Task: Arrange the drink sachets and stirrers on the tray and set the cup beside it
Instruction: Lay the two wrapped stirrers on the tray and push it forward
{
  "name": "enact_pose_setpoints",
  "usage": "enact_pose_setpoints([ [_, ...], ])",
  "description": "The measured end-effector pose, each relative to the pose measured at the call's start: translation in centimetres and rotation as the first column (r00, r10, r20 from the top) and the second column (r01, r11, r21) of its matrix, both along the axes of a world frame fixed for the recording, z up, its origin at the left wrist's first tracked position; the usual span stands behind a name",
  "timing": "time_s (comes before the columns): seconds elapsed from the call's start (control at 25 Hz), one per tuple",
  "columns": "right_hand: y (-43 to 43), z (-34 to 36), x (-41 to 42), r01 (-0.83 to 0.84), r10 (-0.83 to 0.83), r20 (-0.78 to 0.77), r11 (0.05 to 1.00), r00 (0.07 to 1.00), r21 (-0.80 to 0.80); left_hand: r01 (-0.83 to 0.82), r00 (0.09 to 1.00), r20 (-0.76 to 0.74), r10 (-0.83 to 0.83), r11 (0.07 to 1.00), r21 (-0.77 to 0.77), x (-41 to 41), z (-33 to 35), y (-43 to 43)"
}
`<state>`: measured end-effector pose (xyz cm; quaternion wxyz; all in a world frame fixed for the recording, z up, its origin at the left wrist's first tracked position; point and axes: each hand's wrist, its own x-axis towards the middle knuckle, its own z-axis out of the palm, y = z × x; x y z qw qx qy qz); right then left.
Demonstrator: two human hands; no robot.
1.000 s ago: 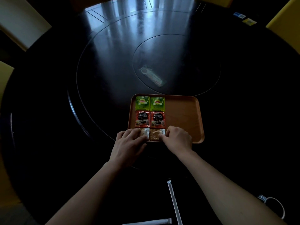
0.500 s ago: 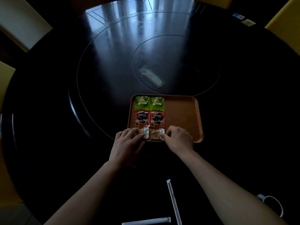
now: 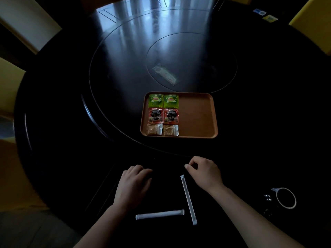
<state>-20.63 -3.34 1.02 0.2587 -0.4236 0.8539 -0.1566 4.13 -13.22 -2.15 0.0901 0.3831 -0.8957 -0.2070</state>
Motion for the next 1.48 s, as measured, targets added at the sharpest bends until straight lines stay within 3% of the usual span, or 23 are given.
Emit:
enact_pose_setpoints([
  [0.2,4.2,-0.8,1.5,-0.013,0.008,0.048,0.995,0.999,0.099,-0.017,0.996,0.085,0.008,0.995,0.098,1.8,-1.1,3.8],
  [0.44,6.1,-1.8,2.7,-0.05,0.049,0.012,0.976,0.999,0.213,0.069,0.975,0.195,-0.108,0.978,0.196,1.7,-1.3,5.9],
  [0.68,6.3,-2.4,4.3,-0.127,0.153,-0.063,0.945,0.986,0.301,0.166,0.922,0.331,-0.199,0.978,0.126,1.7,-2.7,6.9],
  [1.08,5.9,-2.9,5.2,-0.052,0.067,-0.035,0.946,0.997,0.319,0.109,0.936,0.33,-0.123,0.992,0.061,0.9,-2.6,7.6],
  [1.28,6.4,-2.5,4.9,-0.049,0.04,0.035,0.956,0.999,0.289,-0.077,0.982,0.183,0.035,0.97,0.231,0.8,-2.2,7.9],
  [1.48,7.6,-2.1,3.8,0.035,-0.061,0.111,0.975,0.992,0.219,-0.254,0.967,0.086,0.239,0.896,0.365,0.8,-1.3,8.0],
])
